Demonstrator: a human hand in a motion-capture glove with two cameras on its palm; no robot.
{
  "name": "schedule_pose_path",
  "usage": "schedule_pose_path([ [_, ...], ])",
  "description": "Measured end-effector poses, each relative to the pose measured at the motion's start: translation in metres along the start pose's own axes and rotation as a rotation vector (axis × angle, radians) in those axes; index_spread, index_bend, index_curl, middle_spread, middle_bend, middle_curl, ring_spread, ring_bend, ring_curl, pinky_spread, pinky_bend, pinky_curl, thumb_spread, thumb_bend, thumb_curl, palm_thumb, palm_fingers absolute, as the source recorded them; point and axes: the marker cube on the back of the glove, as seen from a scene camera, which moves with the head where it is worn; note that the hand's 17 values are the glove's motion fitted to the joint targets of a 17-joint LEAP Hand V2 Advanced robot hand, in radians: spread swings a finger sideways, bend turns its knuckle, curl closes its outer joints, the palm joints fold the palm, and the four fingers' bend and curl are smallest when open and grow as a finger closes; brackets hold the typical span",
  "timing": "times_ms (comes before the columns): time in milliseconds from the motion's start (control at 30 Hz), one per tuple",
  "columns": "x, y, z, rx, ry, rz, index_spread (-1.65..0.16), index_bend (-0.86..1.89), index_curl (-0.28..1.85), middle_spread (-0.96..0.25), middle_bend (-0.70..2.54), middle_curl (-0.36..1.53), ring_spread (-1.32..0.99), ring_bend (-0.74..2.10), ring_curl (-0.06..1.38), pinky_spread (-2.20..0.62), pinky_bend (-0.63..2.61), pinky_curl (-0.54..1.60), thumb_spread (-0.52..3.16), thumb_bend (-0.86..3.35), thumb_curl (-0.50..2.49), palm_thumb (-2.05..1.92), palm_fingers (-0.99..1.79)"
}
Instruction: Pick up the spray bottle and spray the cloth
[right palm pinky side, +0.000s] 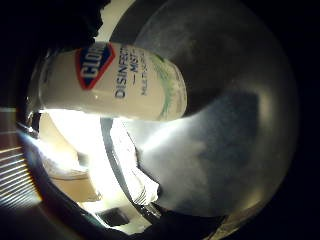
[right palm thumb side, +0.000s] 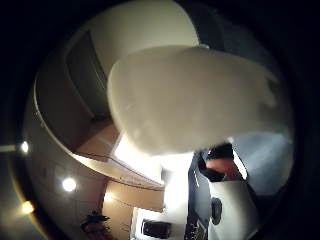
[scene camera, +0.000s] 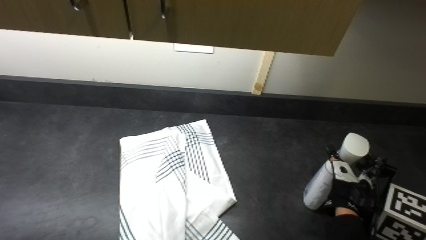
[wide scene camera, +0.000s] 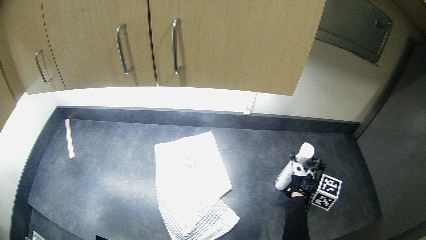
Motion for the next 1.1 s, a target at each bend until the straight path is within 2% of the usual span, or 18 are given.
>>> schedule_pose_path([
  [467,0.017,0.007,0.002,0.002,-0.041,0.006,-0.33,0.15,0.23,0.09,0.22,0.35,0.10,0.50,0.36,0.12,0.75,0.35,1.03,-0.01,0.54,0.88,0.33],
  [667,0.016,0.003,0.004,0.027,-0.110,-0.009,-0.29,0.31,0.30,0.04,0.40,0.41,0.06,0.47,0.34,0.12,0.45,0.26,1.00,0.04,0.58,1.01,0.68],
  [1100,0.020,0.003,0.001,0.039,-0.158,-0.029,-0.22,0.30,0.41,0.00,0.44,0.46,0.03,0.43,0.38,0.14,0.22,0.23,0.88,0.03,0.63,1.14,0.75],
])
